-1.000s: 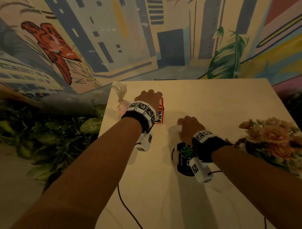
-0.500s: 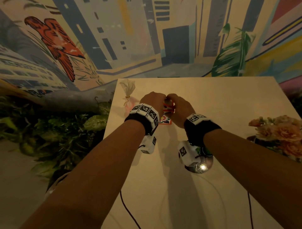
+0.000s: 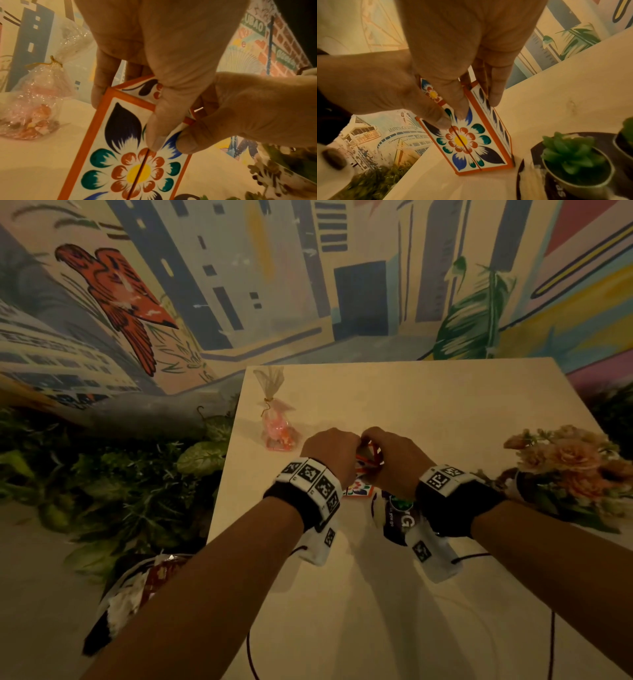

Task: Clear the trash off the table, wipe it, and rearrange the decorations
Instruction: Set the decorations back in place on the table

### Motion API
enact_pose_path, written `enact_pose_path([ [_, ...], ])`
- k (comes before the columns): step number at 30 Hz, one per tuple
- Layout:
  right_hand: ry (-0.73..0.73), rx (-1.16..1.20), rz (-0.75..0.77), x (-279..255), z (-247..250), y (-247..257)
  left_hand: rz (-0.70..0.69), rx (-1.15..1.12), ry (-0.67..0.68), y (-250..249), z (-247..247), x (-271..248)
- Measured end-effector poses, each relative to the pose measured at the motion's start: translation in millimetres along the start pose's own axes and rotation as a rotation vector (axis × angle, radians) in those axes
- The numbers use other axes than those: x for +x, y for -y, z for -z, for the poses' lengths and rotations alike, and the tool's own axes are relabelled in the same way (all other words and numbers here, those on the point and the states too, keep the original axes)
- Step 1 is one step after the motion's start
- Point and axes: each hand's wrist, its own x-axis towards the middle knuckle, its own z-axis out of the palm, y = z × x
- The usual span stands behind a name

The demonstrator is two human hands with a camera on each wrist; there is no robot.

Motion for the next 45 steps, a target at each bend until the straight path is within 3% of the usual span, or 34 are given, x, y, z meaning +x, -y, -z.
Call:
enact_pose_path([
  [21, 0.050, -0.151, -0.014, -17.5, 7.9, 6.1, 0.004, -0.003, 0.005, -17.0, 2.4, -17.1],
  [24, 0.075, -0.172, -0.018, -17.5, 10.0, 6.4, 0.024, -0.104, 0.068, -6.6, 6.4, -21.6],
  [26, 0.100, -0.191, -0.019, -17.6, 11.8, 6.6, 0.140, -0.316, 0.087, 17.1, 13.7, -27.7],
  [28, 0.108, -0.195, -0.013, -17.9, 12.9, 7.4, 0.341, -0.471, 0.010, 53.6, 21.3, -30.3],
  [31, 0.114, -0.204, -0.005, -17.6, 12.5, 7.4, 0.689, -0.559, -0.109, 111.1, 17.0, -21.8],
  [33, 0.121, -0.215, -0.006, -16.8, 12.3, 7.9, 0.792, -0.648, -0.132, 133.0, 9.1, -6.0],
  [38, 0.119, -0.229, -0.007, -16.4, 11.6, 8.8, 0.774, -0.818, -0.099, 150.4, -10.9, 32.3],
  [45, 0.110, -0.227, -0.006, -17.1, 11.5, 9.1, 0.638, -0.783, -0.133, 136.5, -13.3, 42.0],
])
